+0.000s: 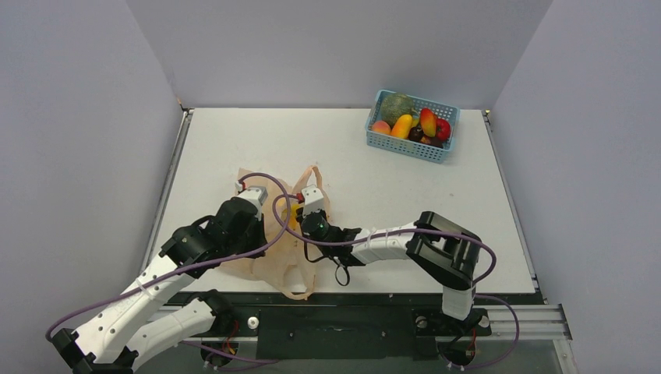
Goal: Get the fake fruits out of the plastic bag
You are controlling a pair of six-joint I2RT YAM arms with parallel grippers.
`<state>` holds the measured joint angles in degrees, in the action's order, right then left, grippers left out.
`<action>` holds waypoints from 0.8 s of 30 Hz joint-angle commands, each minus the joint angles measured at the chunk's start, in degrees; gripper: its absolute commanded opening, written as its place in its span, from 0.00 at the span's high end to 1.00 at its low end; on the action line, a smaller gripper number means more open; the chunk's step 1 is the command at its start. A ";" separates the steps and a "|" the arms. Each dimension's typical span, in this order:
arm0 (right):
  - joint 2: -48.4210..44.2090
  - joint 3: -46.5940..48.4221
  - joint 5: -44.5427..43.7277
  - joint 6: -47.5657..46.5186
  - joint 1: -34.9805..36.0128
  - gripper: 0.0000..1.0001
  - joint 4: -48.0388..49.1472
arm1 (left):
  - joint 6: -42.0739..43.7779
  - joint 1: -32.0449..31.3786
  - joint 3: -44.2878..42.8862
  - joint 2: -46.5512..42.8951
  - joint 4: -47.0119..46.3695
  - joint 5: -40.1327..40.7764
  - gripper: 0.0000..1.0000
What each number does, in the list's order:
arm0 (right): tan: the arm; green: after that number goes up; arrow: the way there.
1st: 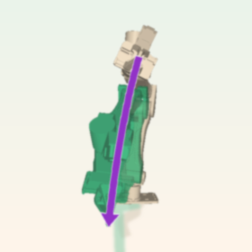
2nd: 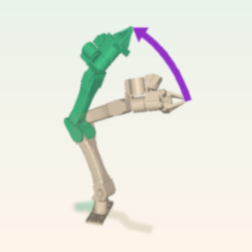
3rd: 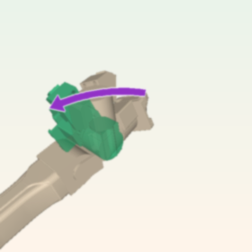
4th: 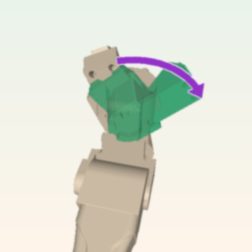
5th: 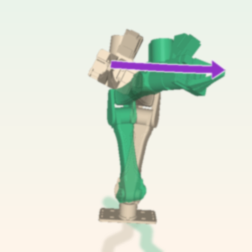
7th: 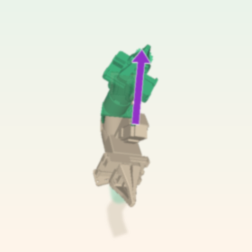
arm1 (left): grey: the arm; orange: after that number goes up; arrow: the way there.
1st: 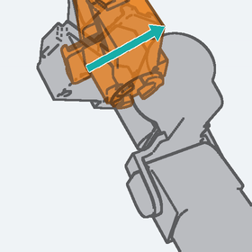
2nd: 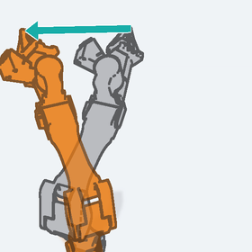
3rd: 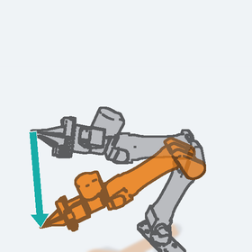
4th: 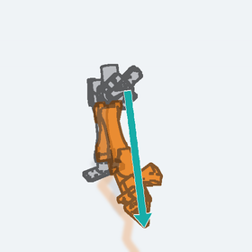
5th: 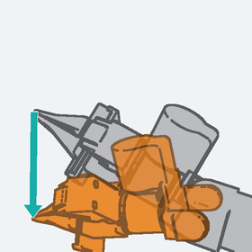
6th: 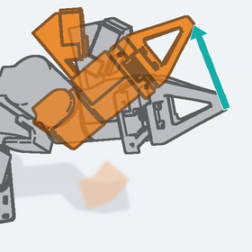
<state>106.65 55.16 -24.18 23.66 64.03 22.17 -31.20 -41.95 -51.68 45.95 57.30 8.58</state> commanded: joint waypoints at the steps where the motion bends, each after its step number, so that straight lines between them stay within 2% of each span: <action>1: -5.10 -1.01 -0.16 4.95 2.43 1.00 -1.90 | -1.74 -0.02 -0.69 0.53 -0.09 3.30 1.00; 8: -12.18 -6.93 -2.44 9.00 4.72 1.00 -5.90 | -3.11 0.01 -1.03 1.34 0.68 5.88 1.00; 16: -24.27 -12.48 -9.58 9.42 4.73 1.00 -14.31 | -3.52 0.01 -1.01 0.29 0.91 6.56 1.00; 24: -40.00 -25.63 -17.57 10.80 4.30 1.00 -15.96 | -6.89 -0.02 -1.75 -0.12 3.39 12.42 1.00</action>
<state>73.67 34.20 -35.03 32.88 68.97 7.84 -35.64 -41.95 -51.68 46.39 59.00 16.64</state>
